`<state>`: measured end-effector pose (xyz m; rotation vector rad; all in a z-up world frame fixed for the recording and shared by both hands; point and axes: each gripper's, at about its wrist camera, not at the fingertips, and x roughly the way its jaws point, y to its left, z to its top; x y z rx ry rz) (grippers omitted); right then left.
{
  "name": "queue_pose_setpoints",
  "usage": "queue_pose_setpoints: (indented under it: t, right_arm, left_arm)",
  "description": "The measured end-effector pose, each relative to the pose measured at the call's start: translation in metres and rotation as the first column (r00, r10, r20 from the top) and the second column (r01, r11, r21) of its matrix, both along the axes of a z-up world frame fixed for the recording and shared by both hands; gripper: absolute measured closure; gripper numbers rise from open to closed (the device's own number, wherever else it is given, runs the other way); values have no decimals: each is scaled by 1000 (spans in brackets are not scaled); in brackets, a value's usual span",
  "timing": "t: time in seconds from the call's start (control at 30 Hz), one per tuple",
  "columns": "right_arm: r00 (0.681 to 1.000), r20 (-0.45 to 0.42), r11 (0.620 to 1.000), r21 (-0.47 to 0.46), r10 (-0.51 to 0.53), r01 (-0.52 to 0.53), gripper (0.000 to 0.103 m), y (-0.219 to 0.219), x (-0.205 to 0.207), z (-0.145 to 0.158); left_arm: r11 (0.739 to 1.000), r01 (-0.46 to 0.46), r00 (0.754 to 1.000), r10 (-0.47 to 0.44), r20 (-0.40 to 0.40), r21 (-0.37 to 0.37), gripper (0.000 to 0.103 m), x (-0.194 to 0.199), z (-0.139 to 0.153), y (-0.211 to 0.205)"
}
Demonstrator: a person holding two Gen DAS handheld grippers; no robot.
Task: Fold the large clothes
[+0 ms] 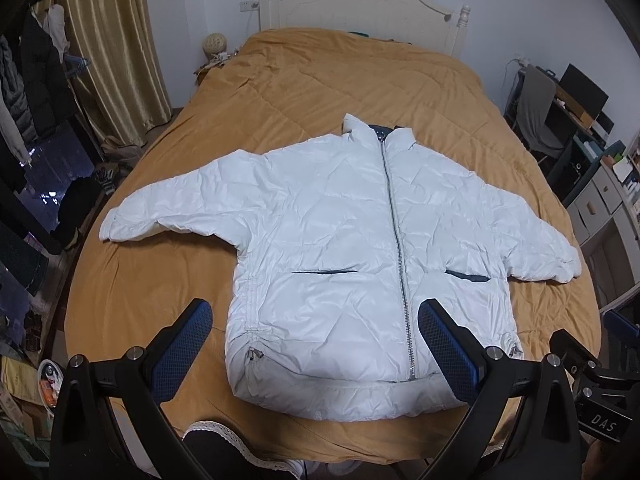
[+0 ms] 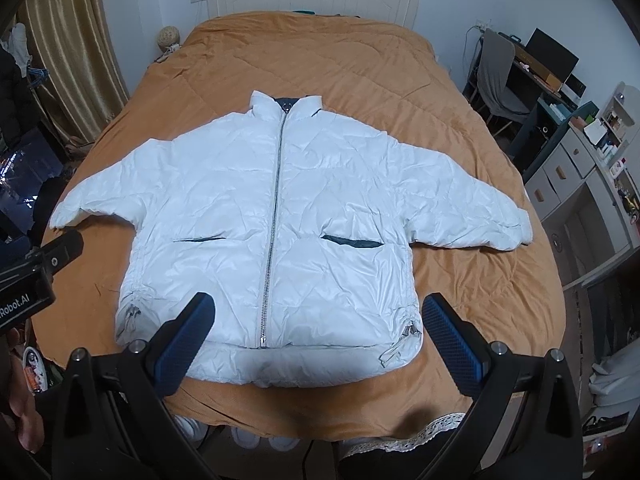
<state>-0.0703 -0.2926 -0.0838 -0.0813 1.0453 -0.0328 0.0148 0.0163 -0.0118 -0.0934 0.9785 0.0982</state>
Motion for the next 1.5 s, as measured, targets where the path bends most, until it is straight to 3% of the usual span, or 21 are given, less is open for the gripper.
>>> queue_pose_setpoints:
  t: [1.5]
  right_arm:
    - [999,-40,1000,3,4,-4,0,1,2,-7]
  left_arm:
    - [999,-27,998,25,-65,-28,0,5,-10,5]
